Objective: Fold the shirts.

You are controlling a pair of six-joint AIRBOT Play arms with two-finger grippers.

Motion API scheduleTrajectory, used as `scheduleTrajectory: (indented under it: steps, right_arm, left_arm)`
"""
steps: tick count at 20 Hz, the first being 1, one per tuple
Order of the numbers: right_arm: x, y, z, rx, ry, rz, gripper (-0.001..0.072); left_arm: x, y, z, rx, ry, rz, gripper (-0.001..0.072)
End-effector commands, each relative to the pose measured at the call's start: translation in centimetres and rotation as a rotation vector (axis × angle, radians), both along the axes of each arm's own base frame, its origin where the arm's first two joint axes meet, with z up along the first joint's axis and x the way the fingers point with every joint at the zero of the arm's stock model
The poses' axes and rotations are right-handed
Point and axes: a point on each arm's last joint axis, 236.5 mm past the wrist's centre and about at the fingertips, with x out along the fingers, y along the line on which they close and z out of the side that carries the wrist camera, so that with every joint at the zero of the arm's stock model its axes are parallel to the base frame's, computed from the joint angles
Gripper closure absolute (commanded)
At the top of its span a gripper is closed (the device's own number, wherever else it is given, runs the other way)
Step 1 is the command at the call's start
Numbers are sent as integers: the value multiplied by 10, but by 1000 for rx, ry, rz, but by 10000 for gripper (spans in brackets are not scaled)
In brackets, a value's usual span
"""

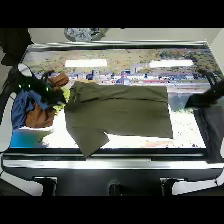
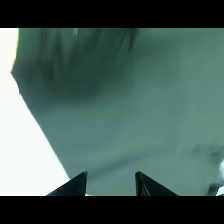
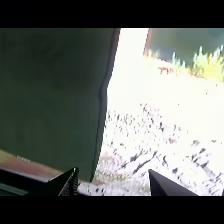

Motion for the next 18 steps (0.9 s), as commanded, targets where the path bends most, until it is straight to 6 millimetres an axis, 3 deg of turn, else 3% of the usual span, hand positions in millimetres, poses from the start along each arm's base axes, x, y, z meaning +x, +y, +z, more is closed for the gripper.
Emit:
scheduleTrajectory:
  steps: [1,3,5,8,12,13,14,15,16,17,18]
  right_arm:
    - [-55,3,-18,5,139,-5,185]
    - [-63,11,-34,33,162,-6,184]
    - [-64,12,-44,34,161,-4,184]
    - [-64,9,-51,21,156,-9,183]
    - [-77,17,-65,46,194,3,153]
    - [-84,20,-72,58,216,3,152]
    - [-90,23,-78,67,235,4,151]
    - [-94,28,-86,80,243,4,150]
    - [-95,37,-93,116,231,-1,140]
    - [-92,50,-99,164,210,-15,87]
    - [-89,59,-105,200,185,-27,77]
  left_arm:
    - [-79,6,-38,11,122,-18,305]
    - [-97,8,-54,5,112,29,282]
    - [-102,1,-65,-26,106,71,239]
    - [-90,-14,-78,-58,54,122,241]
    - [-68,-16,-93,-29,-21,167,254]
    - [-64,-18,-96,-27,-25,185,296]
    - [-63,-20,-98,-29,-25,191,389]
    - [-60,-21,-100,-25,-34,192,549]
    - [-57,-23,-102,-24,-45,193,616]
    - [-56,-26,-102,-22,-51,188,638]
    - [-56,-29,-101,-22,-55,179,673]
